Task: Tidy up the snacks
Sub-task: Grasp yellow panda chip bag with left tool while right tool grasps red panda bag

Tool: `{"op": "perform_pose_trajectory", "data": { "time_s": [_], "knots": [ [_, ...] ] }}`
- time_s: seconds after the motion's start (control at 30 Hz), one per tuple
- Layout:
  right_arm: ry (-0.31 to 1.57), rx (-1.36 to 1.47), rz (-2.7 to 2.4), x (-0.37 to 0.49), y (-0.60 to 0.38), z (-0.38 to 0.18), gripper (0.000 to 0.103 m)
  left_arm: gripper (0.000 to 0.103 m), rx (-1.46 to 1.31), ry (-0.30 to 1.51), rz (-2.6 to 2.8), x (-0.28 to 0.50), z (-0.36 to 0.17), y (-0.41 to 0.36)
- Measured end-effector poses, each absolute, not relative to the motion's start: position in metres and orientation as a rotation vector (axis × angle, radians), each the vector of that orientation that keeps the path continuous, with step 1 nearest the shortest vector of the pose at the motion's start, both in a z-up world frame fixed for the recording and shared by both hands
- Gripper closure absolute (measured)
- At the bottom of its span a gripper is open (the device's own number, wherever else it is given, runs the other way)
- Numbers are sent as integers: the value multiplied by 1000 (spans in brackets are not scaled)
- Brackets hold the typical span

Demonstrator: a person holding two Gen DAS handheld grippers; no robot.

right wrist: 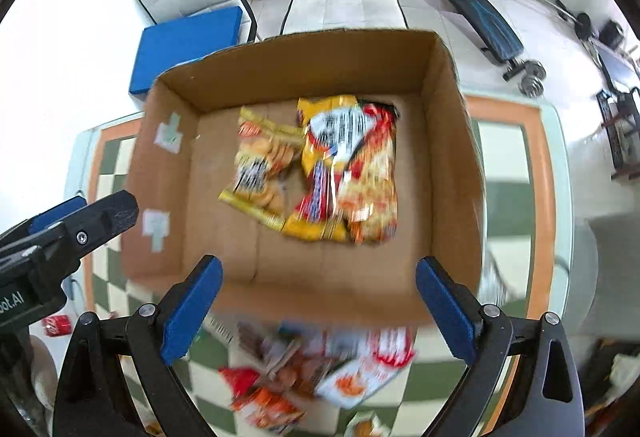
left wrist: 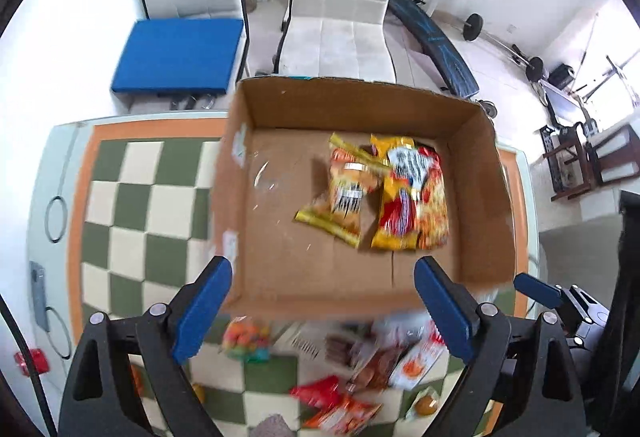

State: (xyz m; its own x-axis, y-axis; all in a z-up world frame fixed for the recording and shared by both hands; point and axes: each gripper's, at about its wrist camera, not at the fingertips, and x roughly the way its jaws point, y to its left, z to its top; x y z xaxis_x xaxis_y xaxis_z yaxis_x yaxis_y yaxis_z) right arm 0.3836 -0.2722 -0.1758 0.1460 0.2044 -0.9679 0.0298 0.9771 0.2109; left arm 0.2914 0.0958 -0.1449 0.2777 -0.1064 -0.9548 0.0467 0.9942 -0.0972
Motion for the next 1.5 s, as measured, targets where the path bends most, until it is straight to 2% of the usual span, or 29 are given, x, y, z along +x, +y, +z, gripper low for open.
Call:
{"op": "perform_pose_trajectory", "data": {
  "time_s": [0.2,0.47,0.67,0.73,0.8,0.97,1.1,1.27,1.33,1.4,1.5],
  "knots": [
    [1546,237,196,285,-255,-191,4,9,80,1305,-69,200,-164,119],
    [1692,-138,351,193,-184,-260,5,9,81,1498,54,113,-260,176],
    [1720,-417,374,173,-147,-303,7,9,10,1547,149,90,-292,214],
    [1731,-489,381,171,-139,-315,14,9,-1,1539,176,87,-292,224],
    [1746,-514,378,170,-136,-323,42,9,-8,1537,193,86,-292,233],
    [1827,-333,294,170,-146,-325,56,9,-164,1575,214,87,-298,272],
    [1882,-70,237,174,-159,-321,57,9,-356,1580,283,92,-303,317],
    [1906,61,200,184,-162,-323,56,9,-349,1612,204,109,-317,323],
    [1919,78,204,189,-165,-326,50,9,-356,1647,188,115,-330,321],
    [1927,102,216,193,-166,-326,40,9,-387,1672,180,120,-341,319],
    [1922,83,219,201,-156,-328,38,9,-399,1691,165,127,-354,313]
  ]
}}
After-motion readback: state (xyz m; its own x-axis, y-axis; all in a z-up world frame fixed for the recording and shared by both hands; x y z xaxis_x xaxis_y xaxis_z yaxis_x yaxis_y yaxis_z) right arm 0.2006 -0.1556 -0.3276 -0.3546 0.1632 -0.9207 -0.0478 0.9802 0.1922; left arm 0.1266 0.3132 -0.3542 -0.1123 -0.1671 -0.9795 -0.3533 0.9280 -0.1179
